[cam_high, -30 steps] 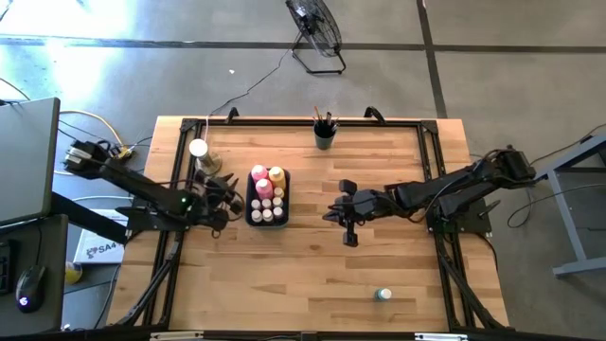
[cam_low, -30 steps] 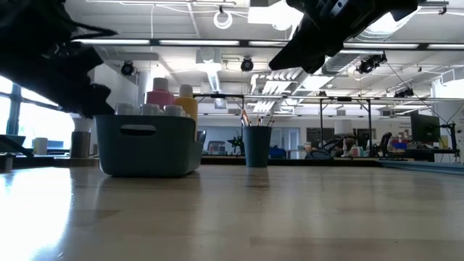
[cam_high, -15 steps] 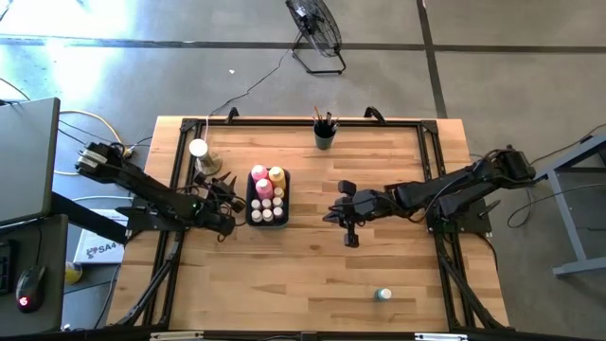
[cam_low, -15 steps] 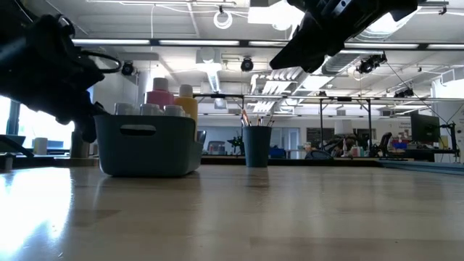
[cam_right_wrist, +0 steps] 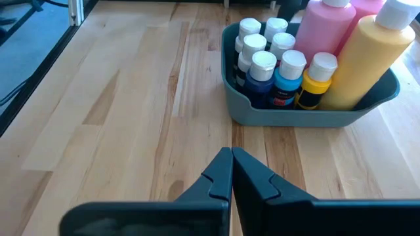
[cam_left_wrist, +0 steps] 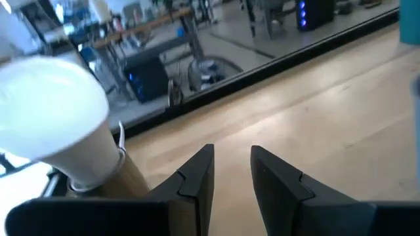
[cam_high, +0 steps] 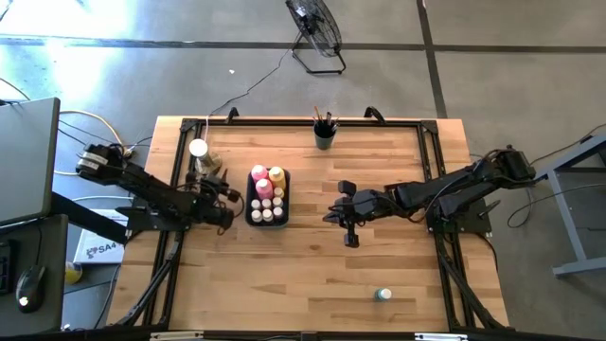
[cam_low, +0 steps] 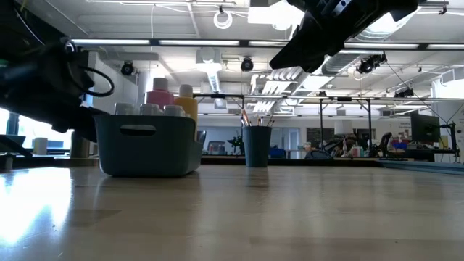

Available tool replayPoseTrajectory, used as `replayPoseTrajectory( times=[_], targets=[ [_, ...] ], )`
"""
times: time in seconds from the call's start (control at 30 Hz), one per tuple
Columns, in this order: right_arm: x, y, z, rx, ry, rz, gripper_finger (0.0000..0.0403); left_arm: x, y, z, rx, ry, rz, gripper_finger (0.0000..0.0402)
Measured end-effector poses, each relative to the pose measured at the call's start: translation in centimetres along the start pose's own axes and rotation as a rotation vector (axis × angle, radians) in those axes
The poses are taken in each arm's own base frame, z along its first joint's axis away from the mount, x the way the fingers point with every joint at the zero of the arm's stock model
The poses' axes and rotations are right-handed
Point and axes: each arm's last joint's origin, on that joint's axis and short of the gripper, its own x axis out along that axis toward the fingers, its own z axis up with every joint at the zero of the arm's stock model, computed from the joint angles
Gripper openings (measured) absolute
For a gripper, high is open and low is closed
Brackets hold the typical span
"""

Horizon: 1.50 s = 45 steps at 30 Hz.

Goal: Pick & Place Paint Supplies
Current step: Move the green bin from middle left to the bottom left of the table

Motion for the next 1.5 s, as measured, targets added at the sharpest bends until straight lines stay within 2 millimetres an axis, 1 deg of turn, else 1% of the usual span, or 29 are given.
replayPoseTrajectory(
  times=[0.07,0.17,0.33,0.77,0.93,1.07,1.2,1.27,1.33,1.5],
  targets=[
    [0.0,0.0,0.0,0.000,0.000,0.000,0.0002,0.3,-0.1,0.1,-0.016,0.023,0.006,0.0097],
    [0.0,0.0,0.0,0.000,-0.001,0.000,0.0002,0.6,-0.4,0.3,0.008,0.044,-0.003,0.0097],
    [0.0,0.0,0.0,0.000,0.000,0.000,0.0002,0.5,-0.8,0.4,0.046,0.066,-0.042,0.0097],
    [0.0,0.0,0.0,0.007,0.003,0.006,0.0002,0.5,-1.1,0.2,0.030,0.153,-0.122,0.0097],
    [0.0,0.0,-0.3,0.004,0.029,0.003,0.0002,0.4,-1.3,0.2,0.073,0.221,-0.200,0.0097],
    [0.0,0.0,-0.3,0.004,0.033,0.003,0.0002,0.3,-1.6,0.9,0.097,0.197,-0.241,0.0097],
    [0.0,0.0,-0.3,0.004,0.032,0.004,0.0002,0.2,-1.5,2.3,0.174,0.114,-0.194,0.0097],
    [0.0,0.0,-0.3,0.004,0.032,0.004,0.0002,0.5,-1.3,3.0,0.181,0.086,-0.158,0.0091],
    [0.0,0.0,-0.3,0.004,0.032,0.004,0.0002,1.1,-0.9,3.5,0.205,0.097,-0.133,0.0078],
    [0.0,0.0,-0.3,0.004,0.032,0.004,0.0002,2.8,0.2,4.7,0.230,0.106,-0.025,0.0023]
  ],
)
